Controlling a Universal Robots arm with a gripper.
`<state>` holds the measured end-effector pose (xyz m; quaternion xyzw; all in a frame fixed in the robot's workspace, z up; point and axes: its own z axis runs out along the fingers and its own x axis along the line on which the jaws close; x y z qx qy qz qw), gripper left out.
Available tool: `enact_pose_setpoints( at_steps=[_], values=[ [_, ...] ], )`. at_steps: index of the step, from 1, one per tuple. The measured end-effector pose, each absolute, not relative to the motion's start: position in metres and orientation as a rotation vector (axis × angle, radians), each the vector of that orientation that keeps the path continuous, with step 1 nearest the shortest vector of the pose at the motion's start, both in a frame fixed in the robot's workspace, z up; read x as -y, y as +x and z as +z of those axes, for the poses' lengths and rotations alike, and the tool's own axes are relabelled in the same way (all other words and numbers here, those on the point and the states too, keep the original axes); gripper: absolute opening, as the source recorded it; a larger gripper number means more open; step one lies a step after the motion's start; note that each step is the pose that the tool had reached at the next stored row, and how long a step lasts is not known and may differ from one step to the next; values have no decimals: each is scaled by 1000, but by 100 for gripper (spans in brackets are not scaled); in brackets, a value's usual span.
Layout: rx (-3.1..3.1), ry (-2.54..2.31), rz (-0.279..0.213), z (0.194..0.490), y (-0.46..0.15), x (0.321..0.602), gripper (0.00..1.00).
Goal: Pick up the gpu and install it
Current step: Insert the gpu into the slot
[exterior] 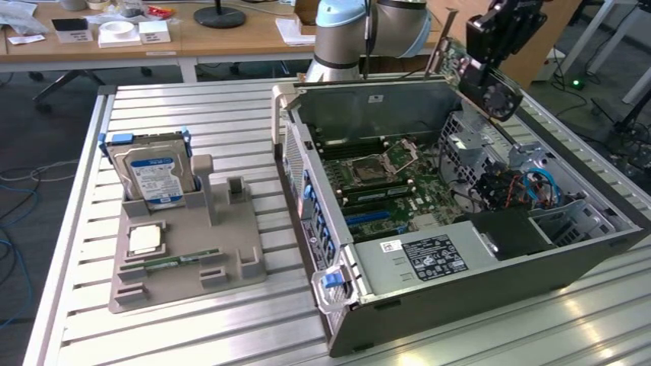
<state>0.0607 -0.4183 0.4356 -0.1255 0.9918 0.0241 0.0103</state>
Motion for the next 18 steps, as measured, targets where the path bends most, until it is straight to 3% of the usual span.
enact_pose_setpoints(
  at_steps=[18],
  values=[
    [-3011,-846,79,433,61,418,26]
  ],
)
